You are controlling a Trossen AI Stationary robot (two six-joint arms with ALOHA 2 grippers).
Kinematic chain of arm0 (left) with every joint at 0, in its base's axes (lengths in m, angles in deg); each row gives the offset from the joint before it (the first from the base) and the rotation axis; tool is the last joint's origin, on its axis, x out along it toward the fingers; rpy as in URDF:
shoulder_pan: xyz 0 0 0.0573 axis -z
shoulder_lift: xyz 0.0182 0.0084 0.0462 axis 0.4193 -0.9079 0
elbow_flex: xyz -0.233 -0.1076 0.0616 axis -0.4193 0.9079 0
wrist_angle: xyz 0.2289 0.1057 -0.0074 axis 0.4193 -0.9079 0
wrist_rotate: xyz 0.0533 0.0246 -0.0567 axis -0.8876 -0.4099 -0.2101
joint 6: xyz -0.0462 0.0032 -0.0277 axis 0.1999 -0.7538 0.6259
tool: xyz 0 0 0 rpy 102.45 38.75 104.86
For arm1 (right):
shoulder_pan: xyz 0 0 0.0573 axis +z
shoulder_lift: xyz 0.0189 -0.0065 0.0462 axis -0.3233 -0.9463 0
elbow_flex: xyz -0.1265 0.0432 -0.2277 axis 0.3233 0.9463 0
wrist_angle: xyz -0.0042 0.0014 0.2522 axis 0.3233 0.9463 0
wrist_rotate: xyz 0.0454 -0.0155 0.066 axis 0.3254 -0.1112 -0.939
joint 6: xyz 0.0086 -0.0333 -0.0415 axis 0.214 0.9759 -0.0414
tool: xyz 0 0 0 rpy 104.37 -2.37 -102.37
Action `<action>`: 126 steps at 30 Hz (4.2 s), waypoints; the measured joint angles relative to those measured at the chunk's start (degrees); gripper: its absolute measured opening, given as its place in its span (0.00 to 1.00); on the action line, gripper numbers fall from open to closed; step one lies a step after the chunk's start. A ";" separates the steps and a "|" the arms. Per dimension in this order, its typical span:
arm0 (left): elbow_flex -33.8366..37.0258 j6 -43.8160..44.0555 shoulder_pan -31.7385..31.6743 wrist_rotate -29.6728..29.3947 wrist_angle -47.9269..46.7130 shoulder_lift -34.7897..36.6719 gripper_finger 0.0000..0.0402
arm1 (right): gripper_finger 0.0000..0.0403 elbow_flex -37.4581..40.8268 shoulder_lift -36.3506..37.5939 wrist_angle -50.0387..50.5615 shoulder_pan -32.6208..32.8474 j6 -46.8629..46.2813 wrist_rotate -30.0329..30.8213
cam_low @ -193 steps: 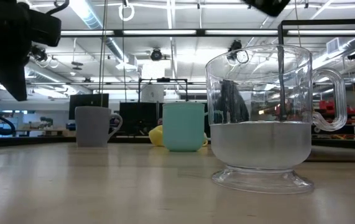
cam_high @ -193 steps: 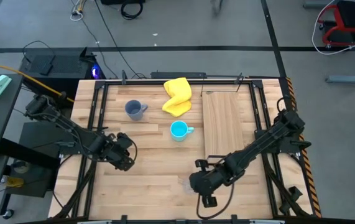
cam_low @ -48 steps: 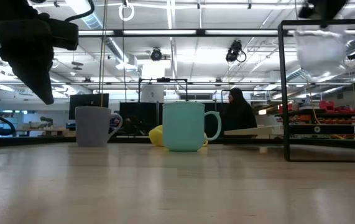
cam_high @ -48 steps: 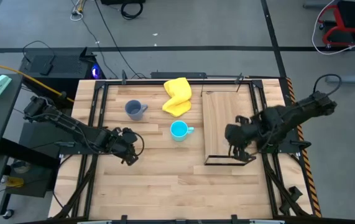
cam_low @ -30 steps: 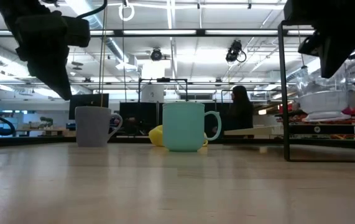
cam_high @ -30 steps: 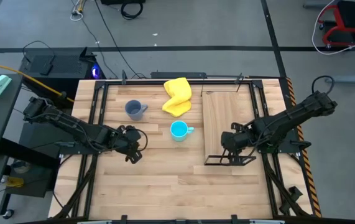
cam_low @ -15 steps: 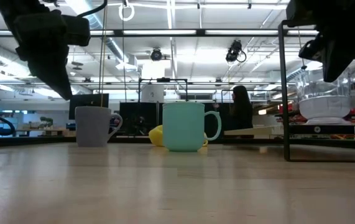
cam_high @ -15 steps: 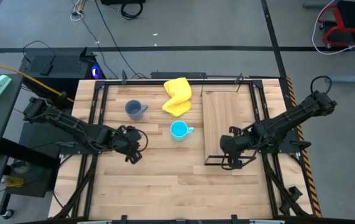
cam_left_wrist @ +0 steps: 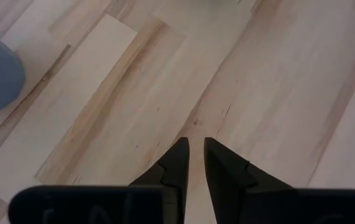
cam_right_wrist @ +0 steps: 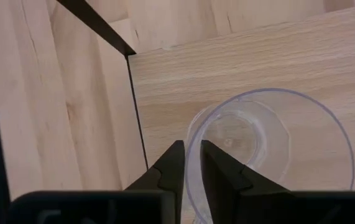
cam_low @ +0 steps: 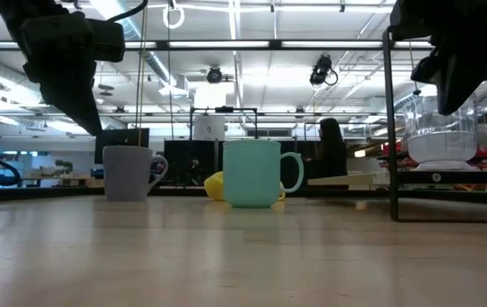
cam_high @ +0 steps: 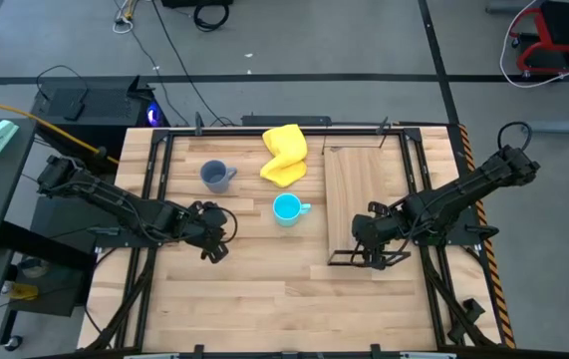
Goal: Stack small to large cups/mugs on shelf
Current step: Put the transparent mug on the shelf
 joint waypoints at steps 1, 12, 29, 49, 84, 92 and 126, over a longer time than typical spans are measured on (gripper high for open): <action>0.00 0.00 0.00 0.00 -0.01 0.00 0.14 | 0.15 0.00 0.00 -0.03 0.00 -0.14 -0.01; 0.00 -0.72 -0.07 -0.38 0.86 0.00 0.15 | 0.23 -1.82 0.13 0.03 0.02 -0.48 0.95; -0.02 -25.80 -14.30 3.48 32.48 -0.68 0.16 | 0.23 -7.27 2.70 7.78 -2.69 -3.34 7.07; -4.81 -36.75 -28.37 30.34 60.91 -23.81 0.17 | 0.02 -10.36 1.66 28.76 12.51 -41.04 11.07; -44.24 -42.42 -28.13 39.31 43.56 -52.38 0.18 | 0.00 -2.71 1.64 18.27 8.93 -34.86 9.76; -44.35 -41.65 -28.03 39.32 44.54 -52.59 0.19 | 0.00 -2.71 1.65 16.51 5.50 -30.81 9.91; -44.22 -41.92 -28.52 35.41 41.87 -53.46 0.19 | 0.00 -4.53 1.75 16.86 -1.84 -25.05 10.95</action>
